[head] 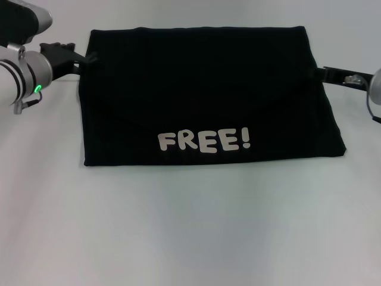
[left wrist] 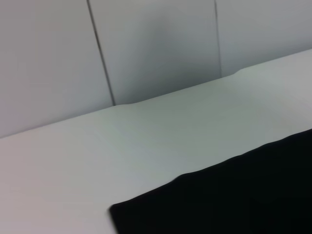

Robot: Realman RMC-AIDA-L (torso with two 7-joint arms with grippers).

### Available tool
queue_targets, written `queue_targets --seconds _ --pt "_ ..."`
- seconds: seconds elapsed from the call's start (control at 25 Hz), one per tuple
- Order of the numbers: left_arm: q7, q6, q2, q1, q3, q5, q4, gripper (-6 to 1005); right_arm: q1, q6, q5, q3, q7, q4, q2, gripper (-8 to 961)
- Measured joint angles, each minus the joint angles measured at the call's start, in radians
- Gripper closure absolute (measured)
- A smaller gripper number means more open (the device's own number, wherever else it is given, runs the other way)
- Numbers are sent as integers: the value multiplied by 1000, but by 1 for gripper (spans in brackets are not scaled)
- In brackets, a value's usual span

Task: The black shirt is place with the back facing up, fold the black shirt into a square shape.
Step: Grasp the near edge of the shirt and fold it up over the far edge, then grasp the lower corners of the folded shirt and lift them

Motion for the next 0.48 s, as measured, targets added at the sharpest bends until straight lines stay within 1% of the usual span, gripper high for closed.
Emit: queue_targets --seconds 0.12,0.24,0.28,0.32,0.44,0.48 --pt "-6 -34 -2 0 10 0 14 631 -19 4 32 -6 -1 -26 5 485" --pt "-48 -33 -7 7 11 0 58 532 -48 -49 92 -8 -21 -60 5 363" --pt "-80 -16 -11 14 11 1 83 411 -58 -79 117 -8 -33 -71 3 328" --pt "-121 14 -20 27 13 4 120 290 -73 -119 150 -7 -47 -84 -1 293" --pt "-244 176 -52 84 31 -2 243 203 -124 -245 251 -5 -101 -116 -9 188" --pt "-269 250 -63 109 45 -15 290 174 -145 -296 290 -3 -127 -124 -11 189"
